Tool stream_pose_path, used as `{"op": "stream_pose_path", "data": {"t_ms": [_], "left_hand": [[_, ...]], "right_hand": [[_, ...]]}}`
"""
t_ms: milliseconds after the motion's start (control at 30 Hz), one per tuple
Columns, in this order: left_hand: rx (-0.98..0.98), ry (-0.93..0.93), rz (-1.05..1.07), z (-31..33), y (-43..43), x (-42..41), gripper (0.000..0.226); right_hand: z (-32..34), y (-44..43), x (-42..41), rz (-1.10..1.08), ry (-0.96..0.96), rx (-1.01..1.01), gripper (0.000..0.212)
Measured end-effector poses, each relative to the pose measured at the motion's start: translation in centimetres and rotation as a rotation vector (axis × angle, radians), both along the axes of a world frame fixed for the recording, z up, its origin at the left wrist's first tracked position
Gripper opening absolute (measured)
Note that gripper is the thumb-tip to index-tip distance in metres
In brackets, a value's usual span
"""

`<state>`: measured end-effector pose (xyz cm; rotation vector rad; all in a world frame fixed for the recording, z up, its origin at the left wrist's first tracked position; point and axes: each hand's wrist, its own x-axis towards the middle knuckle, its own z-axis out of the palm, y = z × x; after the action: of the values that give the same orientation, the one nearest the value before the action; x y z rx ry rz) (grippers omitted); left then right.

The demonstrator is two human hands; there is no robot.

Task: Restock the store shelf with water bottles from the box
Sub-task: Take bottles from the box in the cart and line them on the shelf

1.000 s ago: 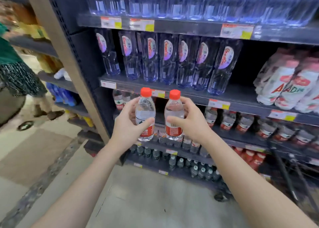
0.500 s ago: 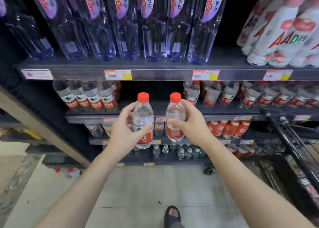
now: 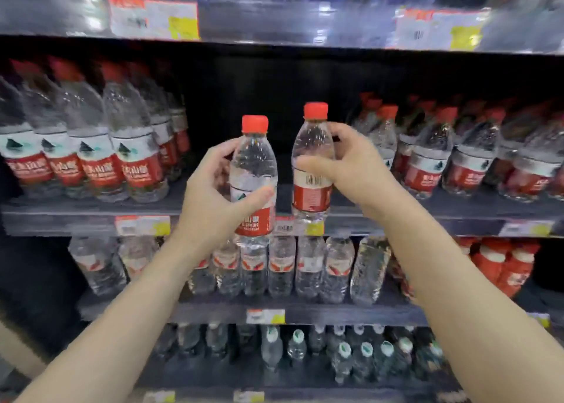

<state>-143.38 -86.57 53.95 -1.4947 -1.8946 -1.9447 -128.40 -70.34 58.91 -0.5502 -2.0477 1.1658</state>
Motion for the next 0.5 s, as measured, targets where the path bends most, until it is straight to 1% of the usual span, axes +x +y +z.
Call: {"op": "stream_pose_path", "data": {"t_ms": [67,167,267,367,500], "left_hand": [[0.028,0.012,-0.023,-0.9,0.3,-0.7,0.068],[0.066,-0.045,-0.091,-1.7,0.6,-1.3,0.07],[0.075,-0.075,-0.121,-1.9,1.1,-2.1,0.076],[0.018,-0.063,-0.126,-1.6,1.7,-3.2,0.08],[-0.021,-0.054,-0.161,-0.9,2.2,-4.0,0.076]], "right_hand": [[-0.5,0.6,-0.5,0.013,0.04,0.044,0.05],[-0.6,1.7,-1.4,-0.018,0.077,0.087,0.052],[-0.7,3.2,-3.0,-0.046,0.086,0.061,0.054],[-1.6,5.1,-5.1,-0.079,0.063,0.017,0.06],[-2.7,7.5,-7.3,-0.174,0.064,-0.049,0.064]]}}
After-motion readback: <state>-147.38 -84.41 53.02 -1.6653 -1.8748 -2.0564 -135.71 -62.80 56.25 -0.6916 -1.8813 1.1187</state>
